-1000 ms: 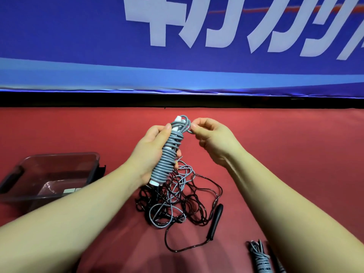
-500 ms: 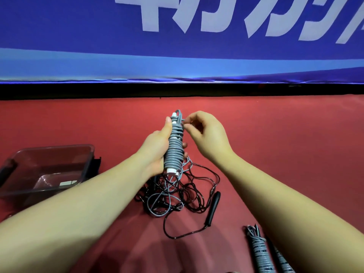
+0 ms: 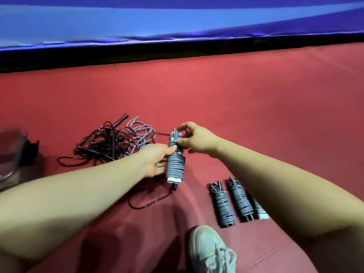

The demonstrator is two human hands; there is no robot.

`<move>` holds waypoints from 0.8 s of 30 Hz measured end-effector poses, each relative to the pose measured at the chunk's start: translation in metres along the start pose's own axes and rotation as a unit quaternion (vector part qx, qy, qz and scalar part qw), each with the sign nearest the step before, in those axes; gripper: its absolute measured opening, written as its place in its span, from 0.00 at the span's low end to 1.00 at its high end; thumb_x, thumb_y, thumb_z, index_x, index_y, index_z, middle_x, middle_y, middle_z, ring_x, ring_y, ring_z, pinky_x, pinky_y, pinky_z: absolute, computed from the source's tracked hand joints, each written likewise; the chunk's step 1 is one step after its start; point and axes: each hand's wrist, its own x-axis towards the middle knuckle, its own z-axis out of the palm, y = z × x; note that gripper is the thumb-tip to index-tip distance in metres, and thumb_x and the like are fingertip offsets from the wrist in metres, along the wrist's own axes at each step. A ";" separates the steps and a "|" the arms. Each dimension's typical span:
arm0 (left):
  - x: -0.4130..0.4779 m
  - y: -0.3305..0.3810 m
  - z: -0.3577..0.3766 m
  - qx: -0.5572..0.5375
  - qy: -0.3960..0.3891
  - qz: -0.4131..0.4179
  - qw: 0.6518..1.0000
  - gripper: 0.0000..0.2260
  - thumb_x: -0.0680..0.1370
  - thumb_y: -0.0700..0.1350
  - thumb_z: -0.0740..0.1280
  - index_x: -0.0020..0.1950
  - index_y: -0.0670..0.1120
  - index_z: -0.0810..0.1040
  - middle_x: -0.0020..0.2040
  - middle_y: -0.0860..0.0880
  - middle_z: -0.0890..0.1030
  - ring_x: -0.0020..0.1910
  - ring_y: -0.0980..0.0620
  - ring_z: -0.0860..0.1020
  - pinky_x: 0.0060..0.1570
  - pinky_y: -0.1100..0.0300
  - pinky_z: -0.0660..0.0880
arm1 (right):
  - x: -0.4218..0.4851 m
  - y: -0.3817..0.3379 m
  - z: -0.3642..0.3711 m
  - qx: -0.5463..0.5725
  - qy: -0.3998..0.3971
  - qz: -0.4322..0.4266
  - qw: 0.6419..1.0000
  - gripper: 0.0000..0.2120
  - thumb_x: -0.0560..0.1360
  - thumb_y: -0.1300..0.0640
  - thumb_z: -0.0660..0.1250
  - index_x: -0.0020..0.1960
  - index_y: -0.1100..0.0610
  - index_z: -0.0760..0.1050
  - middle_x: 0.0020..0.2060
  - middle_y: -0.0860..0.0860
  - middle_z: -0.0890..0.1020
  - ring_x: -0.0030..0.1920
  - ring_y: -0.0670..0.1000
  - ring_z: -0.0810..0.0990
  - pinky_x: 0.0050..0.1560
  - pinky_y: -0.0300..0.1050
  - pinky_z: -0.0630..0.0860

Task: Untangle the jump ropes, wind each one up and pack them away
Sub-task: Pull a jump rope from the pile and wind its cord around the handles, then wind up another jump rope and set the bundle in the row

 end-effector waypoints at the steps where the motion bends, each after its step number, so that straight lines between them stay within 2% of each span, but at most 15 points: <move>1: 0.003 -0.005 0.015 0.002 -0.018 -0.009 1.000 0.07 0.76 0.44 0.69 0.52 0.43 0.78 0.49 0.45 0.82 0.46 0.49 0.82 0.52 0.54 0.79 | -0.002 0.017 0.001 -0.035 -0.012 0.012 0.999 0.20 0.75 0.61 0.67 0.65 0.60 0.69 0.48 0.54 0.75 0.46 0.52 0.75 0.52 0.49 0.75; 2: 0.006 -0.012 0.030 -0.001 -0.029 -0.022 0.999 0.02 0.78 0.42 0.66 0.48 0.44 0.77 0.42 0.47 0.82 0.37 0.54 0.82 0.43 0.60 0.80 | -0.003 0.033 0.002 -0.058 -0.019 0.023 0.998 0.22 0.74 0.61 0.66 0.67 0.59 0.68 0.49 0.55 0.76 0.46 0.52 0.75 0.54 0.49 0.75; 3: 0.011 -0.020 0.043 0.002 -0.037 -0.034 0.999 0.05 0.79 0.40 0.64 0.44 0.45 0.75 0.35 0.50 0.82 0.29 0.57 0.80 0.36 0.63 0.78 | -0.005 0.048 0.003 -0.068 -0.021 0.031 0.997 0.22 0.74 0.62 0.65 0.67 0.59 0.68 0.52 0.56 0.78 0.46 0.52 0.75 0.55 0.50 0.75; 5: 0.027 -0.034 0.064 0.027 -0.038 -0.057 0.997 0.07 0.80 0.39 0.63 0.42 0.46 0.73 0.28 0.53 0.81 0.23 0.59 0.78 0.31 0.65 0.76 | -0.007 0.078 0.004 -0.073 -0.018 0.050 0.996 0.22 0.74 0.63 0.64 0.67 0.58 0.69 0.57 0.59 0.79 0.46 0.50 0.73 0.56 0.49 0.75; 8: 0.049 -0.058 0.090 0.091 -0.054 -0.087 0.991 0.07 0.79 0.39 0.64 0.41 0.46 0.73 0.36 0.49 0.79 0.32 0.56 0.79 0.43 0.63 0.76 | -0.011 0.122 0.008 -0.079 -0.026 0.087 0.993 0.20 0.75 0.63 0.62 0.67 0.57 0.70 0.59 0.58 0.79 0.46 0.49 0.73 0.50 0.42 0.74; 9: 0.058 -0.070 0.098 0.112 -0.056 -0.099 0.987 0.08 0.79 0.37 0.64 0.40 0.45 0.73 0.37 0.48 0.78 0.34 0.55 0.77 0.45 0.62 0.76 | -0.012 0.137 0.011 -0.085 -0.039 0.101 0.990 0.20 0.76 0.62 0.61 0.67 0.56 0.70 0.59 0.57 0.79 0.49 0.50 0.76 0.52 0.41 0.72; 10: 0.064 -0.079 0.104 0.144 -0.056 -0.104 0.983 0.08 0.78 0.36 0.64 0.40 0.44 0.73 0.36 0.47 0.77 0.32 0.56 0.76 0.42 0.62 0.76 | -0.011 0.148 0.015 -0.095 -0.056 0.112 0.988 0.19 0.76 0.61 0.61 0.67 0.55 0.70 0.60 0.56 0.79 0.54 0.52 0.78 0.56 0.41 0.71; 11: 0.068 -0.088 0.108 0.180 -0.057 -0.108 0.976 0.08 0.78 0.34 0.64 0.39 0.44 0.73 0.34 0.46 0.75 0.29 0.57 0.75 0.34 0.64 0.76 | -0.012 0.158 0.020 -0.109 -0.076 0.118 0.984 0.19 0.77 0.60 0.61 0.67 0.55 0.70 0.61 0.56 0.78 0.58 0.53 0.77 0.58 0.40 0.68; 13: 0.072 -0.097 0.110 0.264 -0.052 -0.115 0.956 0.08 0.78 0.33 0.63 0.40 0.42 0.73 0.32 0.45 0.73 0.23 0.56 0.73 0.22 0.67 0.73 | -0.013 0.167 0.032 -0.148 -0.113 0.119 0.975 0.18 0.77 0.59 0.61 0.67 0.57 0.71 0.62 0.57 0.78 0.62 0.55 0.75 0.59 0.40 0.67; 17: 0.075 -0.091 0.097 0.418 -0.122 -0.122 0.892 0.11 0.80 0.37 0.60 0.37 0.43 0.72 0.34 0.46 0.76 0.17 0.58 0.72 0.19 0.67 0.70 | -0.007 0.172 0.054 -0.205 -0.150 0.142 0.957 0.19 0.76 0.59 0.60 0.67 0.58 0.70 0.62 0.60 0.75 0.60 0.58 0.74 0.62 0.44 0.69; 19: 0.070 -0.079 0.084 0.460 -0.125 -0.111 0.872 0.09 0.80 0.40 0.60 0.40 0.43 0.73 0.36 0.47 0.76 0.22 0.55 0.75 0.24 0.64 0.73 | -0.001 0.167 0.057 -0.246 -0.173 0.138 0.944 0.19 0.76 0.57 0.59 0.66 0.57 0.70 0.63 0.59 0.73 0.59 0.56 0.72 0.65 0.45 0.67; 21: 0.055 -0.060 0.066 0.494 -0.111 -0.089 0.858 0.08 0.79 0.41 0.61 0.43 0.41 0.76 0.40 0.42 0.77 0.35 0.45 0.77 0.35 0.57 0.74 | 0.005 0.150 0.053 -0.290 -0.190 0.114 0.931 0.17 0.76 0.58 0.60 0.65 0.58 0.72 0.63 0.58 0.73 0.64 0.57 0.70 0.65 0.46 0.66; 22: 0.046 -0.049 0.057 0.533 -0.101 -0.069 0.837 0.08 0.79 0.42 0.61 0.47 0.39 0.78 0.44 0.40 0.79 0.42 0.43 0.78 0.41 0.56 0.74 | 0.007 0.138 0.049 -0.316 -0.196 0.098 0.923 0.17 0.77 0.58 0.59 0.65 0.59 0.72 0.63 0.57 0.74 0.65 0.57 0.69 0.65 0.45 0.65; 24: 0.021 -0.024 0.037 0.622 -0.064 -0.023 0.780 0.13 0.80 0.44 0.61 0.58 0.39 0.79 0.56 0.41 0.80 0.56 0.44 0.78 0.50 0.59 0.72 | 0.009 0.106 0.039 -0.375 -0.194 0.047 0.905 0.17 0.79 0.59 0.58 0.65 0.60 0.72 0.64 0.57 0.75 0.65 0.56 0.71 0.64 0.42 0.65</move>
